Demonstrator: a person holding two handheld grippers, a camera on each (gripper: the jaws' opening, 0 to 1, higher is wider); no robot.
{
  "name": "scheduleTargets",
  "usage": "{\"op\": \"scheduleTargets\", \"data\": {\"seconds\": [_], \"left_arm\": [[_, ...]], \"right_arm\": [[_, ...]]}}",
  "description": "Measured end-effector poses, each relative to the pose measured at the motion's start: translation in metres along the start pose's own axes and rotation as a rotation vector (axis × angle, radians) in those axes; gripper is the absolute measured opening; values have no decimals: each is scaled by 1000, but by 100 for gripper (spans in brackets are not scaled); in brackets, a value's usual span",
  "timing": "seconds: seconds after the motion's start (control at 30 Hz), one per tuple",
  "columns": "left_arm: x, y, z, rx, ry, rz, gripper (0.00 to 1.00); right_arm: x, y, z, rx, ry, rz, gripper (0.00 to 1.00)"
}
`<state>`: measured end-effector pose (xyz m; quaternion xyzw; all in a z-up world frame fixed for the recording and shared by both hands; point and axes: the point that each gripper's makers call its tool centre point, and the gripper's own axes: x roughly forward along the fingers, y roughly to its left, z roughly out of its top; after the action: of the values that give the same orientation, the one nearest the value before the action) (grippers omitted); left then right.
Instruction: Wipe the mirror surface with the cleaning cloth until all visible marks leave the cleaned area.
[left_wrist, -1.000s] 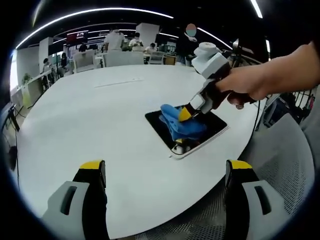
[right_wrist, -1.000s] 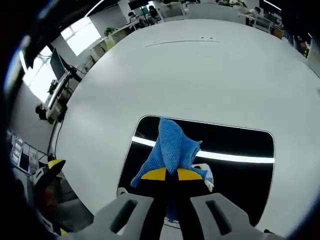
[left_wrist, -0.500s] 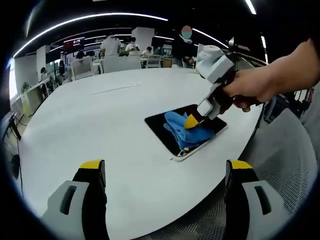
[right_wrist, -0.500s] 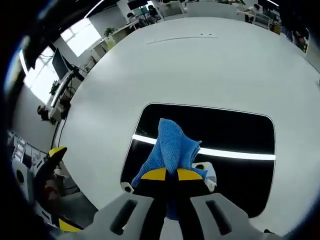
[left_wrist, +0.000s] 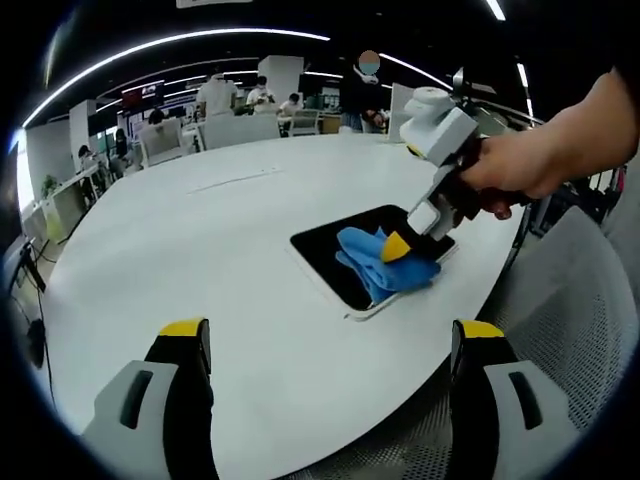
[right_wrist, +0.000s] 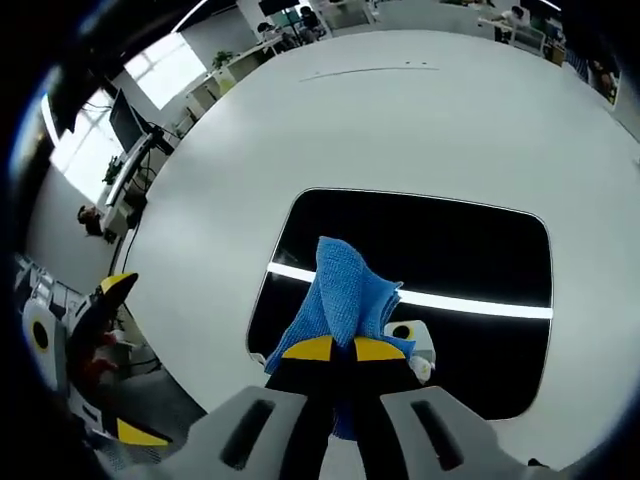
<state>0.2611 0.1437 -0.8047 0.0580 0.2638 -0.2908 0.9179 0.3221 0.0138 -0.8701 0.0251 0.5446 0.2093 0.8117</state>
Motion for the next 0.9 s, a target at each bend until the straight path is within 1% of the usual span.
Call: {"op": "scheduleTargets", "data": {"seconds": [0.1, 0.23, 0.37, 0.47, 0.6, 0.9], "left_arm": [[0, 0, -4, -16, 23, -2, 99], [0, 0, -4, -14, 23, -4, 99], [0, 1, -4, -9, 27, 1, 99], [0, -1, -5, -16, 30, -9, 99], [0, 1, -6, -36, 27, -4, 99], [0, 0, -8, -43, 36, -10, 99]], "right_arm": [[0, 0, -1, 4, 2, 4, 0], [-1, 2, -4, 15, 2, 10, 0], [-3, 4, -9, 3, 13, 14, 0], [-5, 6, -11, 2, 7, 18, 0], [-6, 6, -16, 12, 12, 24, 0], [-10, 9, -23, 15, 18, 33, 0]]}}
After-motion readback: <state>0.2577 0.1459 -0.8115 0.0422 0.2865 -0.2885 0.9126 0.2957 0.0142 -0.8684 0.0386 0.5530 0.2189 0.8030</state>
